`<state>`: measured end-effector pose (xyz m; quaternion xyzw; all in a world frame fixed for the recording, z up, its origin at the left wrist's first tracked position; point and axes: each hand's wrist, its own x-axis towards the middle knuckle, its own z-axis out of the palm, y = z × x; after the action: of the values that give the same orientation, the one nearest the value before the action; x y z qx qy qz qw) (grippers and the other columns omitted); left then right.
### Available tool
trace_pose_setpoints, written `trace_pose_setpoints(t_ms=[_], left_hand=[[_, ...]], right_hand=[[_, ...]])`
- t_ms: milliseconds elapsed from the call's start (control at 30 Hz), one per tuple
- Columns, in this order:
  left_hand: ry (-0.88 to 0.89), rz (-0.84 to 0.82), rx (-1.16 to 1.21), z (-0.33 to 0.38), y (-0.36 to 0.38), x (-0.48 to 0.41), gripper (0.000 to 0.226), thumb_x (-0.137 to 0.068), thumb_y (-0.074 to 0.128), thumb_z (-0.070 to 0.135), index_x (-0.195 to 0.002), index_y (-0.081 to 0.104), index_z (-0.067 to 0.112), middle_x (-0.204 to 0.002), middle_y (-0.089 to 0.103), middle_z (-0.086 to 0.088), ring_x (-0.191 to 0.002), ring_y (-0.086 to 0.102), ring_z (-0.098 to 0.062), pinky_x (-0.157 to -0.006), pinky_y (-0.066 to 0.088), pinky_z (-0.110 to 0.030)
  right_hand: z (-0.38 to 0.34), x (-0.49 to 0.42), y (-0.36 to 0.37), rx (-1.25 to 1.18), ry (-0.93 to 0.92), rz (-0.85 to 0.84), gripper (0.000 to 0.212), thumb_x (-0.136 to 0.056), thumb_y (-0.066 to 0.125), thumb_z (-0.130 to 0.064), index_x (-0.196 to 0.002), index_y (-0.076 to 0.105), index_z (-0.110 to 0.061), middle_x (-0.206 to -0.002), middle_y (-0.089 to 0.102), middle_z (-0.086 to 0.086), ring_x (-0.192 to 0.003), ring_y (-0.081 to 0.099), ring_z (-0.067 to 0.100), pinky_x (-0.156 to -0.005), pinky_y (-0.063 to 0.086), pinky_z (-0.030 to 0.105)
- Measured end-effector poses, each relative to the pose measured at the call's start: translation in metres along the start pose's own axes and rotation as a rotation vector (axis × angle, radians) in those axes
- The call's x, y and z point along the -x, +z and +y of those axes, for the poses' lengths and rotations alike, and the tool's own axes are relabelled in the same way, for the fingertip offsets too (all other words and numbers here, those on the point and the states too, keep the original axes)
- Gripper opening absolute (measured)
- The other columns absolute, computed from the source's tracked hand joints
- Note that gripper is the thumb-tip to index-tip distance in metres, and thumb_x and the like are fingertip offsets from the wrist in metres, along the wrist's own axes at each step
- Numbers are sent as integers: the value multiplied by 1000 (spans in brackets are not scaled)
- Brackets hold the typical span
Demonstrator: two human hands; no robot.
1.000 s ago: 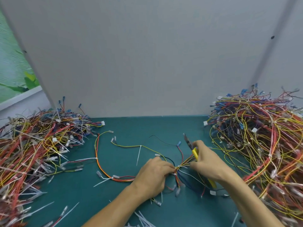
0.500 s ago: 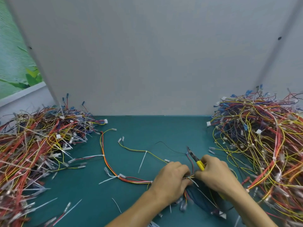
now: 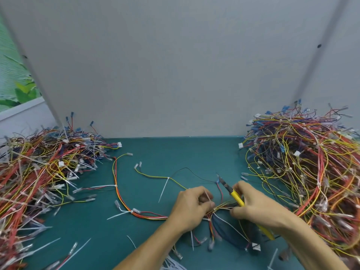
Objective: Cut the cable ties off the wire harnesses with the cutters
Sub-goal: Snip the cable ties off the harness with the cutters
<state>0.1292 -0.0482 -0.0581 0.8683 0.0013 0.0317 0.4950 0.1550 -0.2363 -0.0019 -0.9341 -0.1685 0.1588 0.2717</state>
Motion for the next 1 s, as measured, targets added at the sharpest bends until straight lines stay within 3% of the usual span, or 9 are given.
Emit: trace_pose_setpoints(t_ms=[100, 233, 467, 1000], left_hand=[[-38, -10, 15, -1, -2, -5, 17, -79, 74, 15, -78, 63, 28, -71, 66, 8, -61, 58, -3, -68, 50, -18], [-50, -33, 73, -2, -2, -6, 23, -82, 71, 8, -74, 60, 27, -65, 63, 8, -52, 52, 3, -61, 47, -15], [-68, -27, 192, 0, -1, -4, 22, -83, 69, 4, -75, 62, 23, -70, 65, 1, -53, 52, 1, -60, 45, -14], [-24, -17, 163, 4, -2, -1, 18, -84, 68, 5, -77, 65, 22, -67, 63, 10, -52, 51, 6, -59, 41, -8]], right_hand=[[9, -1, -5, 235, -110, 105, 27, -75, 68, -43, -80, 52, -22, -76, 55, -4, -68, 48, 10, -62, 37, 27], [22, -2, -8, 473, -186, 73, 38, -79, 61, -58, -94, 58, -24, -87, 56, -6, -85, 53, 15, -73, 45, 33], [24, -3, -5, 713, -211, 79, 43, -83, 51, -66, -111, 52, -32, -90, 36, -9, -100, 55, 20, -69, 36, 31], [13, -8, -10, 862, -288, 55, 46, -84, 54, -63, -115, 55, -29, -106, 49, -3, -105, 51, 23, -70, 31, 31]])
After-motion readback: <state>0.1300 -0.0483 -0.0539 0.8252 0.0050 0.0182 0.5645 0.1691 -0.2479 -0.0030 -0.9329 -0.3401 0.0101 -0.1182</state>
